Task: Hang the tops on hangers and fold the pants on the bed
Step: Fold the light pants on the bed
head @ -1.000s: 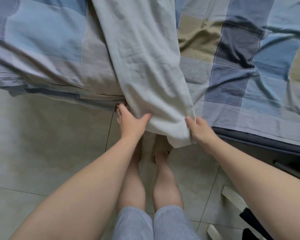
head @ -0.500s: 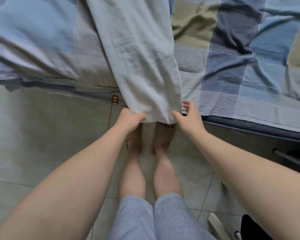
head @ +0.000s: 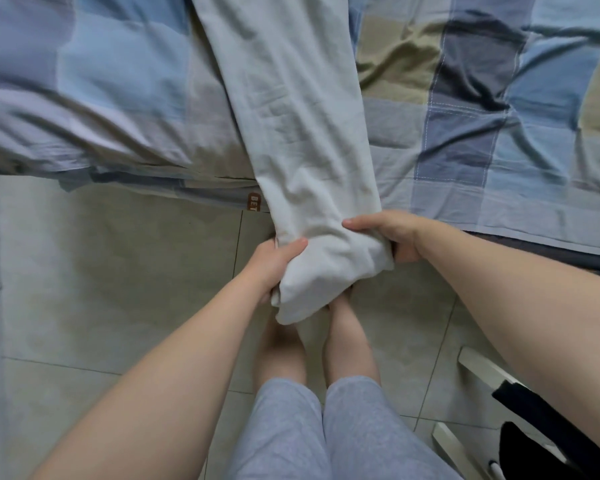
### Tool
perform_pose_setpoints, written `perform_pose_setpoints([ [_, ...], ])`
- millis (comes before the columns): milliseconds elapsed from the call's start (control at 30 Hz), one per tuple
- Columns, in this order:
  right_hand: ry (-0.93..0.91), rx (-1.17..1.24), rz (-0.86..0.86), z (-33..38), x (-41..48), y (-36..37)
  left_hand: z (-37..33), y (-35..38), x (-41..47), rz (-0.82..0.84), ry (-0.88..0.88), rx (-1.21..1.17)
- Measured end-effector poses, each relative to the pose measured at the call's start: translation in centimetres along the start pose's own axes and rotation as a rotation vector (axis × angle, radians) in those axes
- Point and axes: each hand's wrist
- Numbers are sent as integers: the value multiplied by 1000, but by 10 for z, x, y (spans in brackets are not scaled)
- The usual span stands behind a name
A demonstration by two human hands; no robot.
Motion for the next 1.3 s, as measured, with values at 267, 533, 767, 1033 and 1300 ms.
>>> perform_pose_setpoints([
  [267, -248, -15, -137, -25, -85, 67, -14, -27, -96, 248, -136, 128],
  [533, -338, -27, -390, -68, -154, 134, -23, -31, -174, -93, -13, 144],
  [767, -426, 238, -495, -95, -192, 188, 2, -35, -227, -201, 68, 103],
  [1033, -527, 355, -426, -175, -223, 253, 79, -61, -297, -282, 192, -51],
  [1300, -457, 443, -332, -309, -227, 332, 208, -99, -361, -314, 106, -8],
])
Point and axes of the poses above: each hand's wrist, its own x-axis towards the middle knuckle, its own y-axis out of the palm, z = x × y, and after that the axes turned 4 degrees about z, right-handed
